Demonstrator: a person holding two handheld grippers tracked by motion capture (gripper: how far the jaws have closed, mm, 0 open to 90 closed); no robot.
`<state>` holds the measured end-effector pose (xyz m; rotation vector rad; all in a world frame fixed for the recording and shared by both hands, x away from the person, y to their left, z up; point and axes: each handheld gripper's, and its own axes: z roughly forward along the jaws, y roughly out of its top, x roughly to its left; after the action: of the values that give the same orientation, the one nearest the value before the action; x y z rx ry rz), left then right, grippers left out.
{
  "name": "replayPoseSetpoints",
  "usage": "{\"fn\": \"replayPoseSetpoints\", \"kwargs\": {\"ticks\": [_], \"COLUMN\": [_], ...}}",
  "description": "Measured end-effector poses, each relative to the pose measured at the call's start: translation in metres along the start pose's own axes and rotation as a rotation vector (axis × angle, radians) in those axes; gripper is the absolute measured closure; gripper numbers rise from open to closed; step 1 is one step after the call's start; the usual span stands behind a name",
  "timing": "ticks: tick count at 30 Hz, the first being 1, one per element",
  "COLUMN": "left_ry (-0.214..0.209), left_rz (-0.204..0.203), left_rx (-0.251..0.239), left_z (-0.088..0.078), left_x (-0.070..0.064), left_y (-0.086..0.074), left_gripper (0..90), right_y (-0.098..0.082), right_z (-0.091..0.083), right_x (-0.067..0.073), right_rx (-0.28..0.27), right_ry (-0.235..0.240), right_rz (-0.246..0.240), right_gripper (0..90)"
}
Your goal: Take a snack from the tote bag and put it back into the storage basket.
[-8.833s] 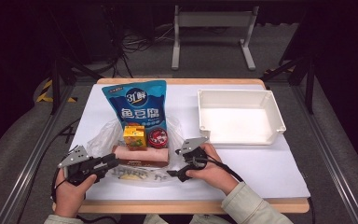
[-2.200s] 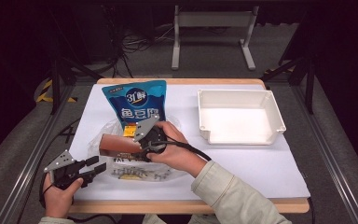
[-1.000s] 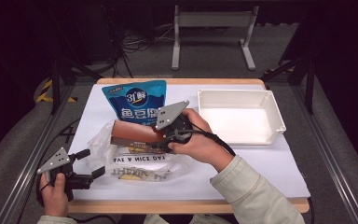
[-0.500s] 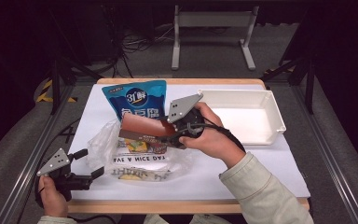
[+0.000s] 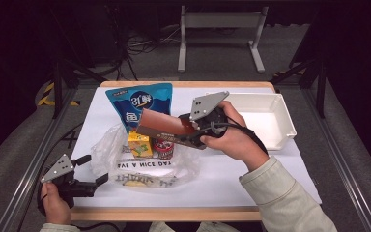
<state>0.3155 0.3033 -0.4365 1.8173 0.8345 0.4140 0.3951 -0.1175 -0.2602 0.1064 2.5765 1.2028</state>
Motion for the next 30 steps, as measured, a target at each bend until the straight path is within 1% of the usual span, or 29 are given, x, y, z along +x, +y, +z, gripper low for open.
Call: {"fn": "replayPoseSetpoints", "kwargs": {"ticks": [6,11,17,22,29,30], "left_ry": [0.003,0.004,0.005,0.008,0.017,0.017], "left_rz": [0.001,0.001,0.002,0.014,0.012,0.007], "left_rx": [0.003,0.004,0.007,0.012,0.009,0.008], "left_z": [-0.001,0.000,0.000,-0.001,-0.003,-0.003], "left_x": [0.001,0.000,0.000,0.000,0.000,-0.001], "left_y": [-0.001,-0.001,-0.001,-0.002,-0.003,-0.003], "left_gripper": [1.1,1.1,1.1,1.1,1.1,1.1], "right_y": [-0.007,-0.014,-0.021,-0.028,-0.035,-0.039], "right_z": [-0.014,-0.027,-0.037,-0.052,-0.062,-0.066], "right_x": [-0.005,-0.011,-0.016,-0.024,-0.032,-0.035], "right_rx": [-0.001,-0.013,-0.021,-0.037,-0.032,-0.035], "right_ry": [-0.010,-0.023,-0.031,-0.059,-0.075,-0.082], "right_rz": [0.008,0.020,0.033,0.050,0.063,0.069], "right_gripper": [43.5,43.5,43.5,43.4,43.4,43.4]}}
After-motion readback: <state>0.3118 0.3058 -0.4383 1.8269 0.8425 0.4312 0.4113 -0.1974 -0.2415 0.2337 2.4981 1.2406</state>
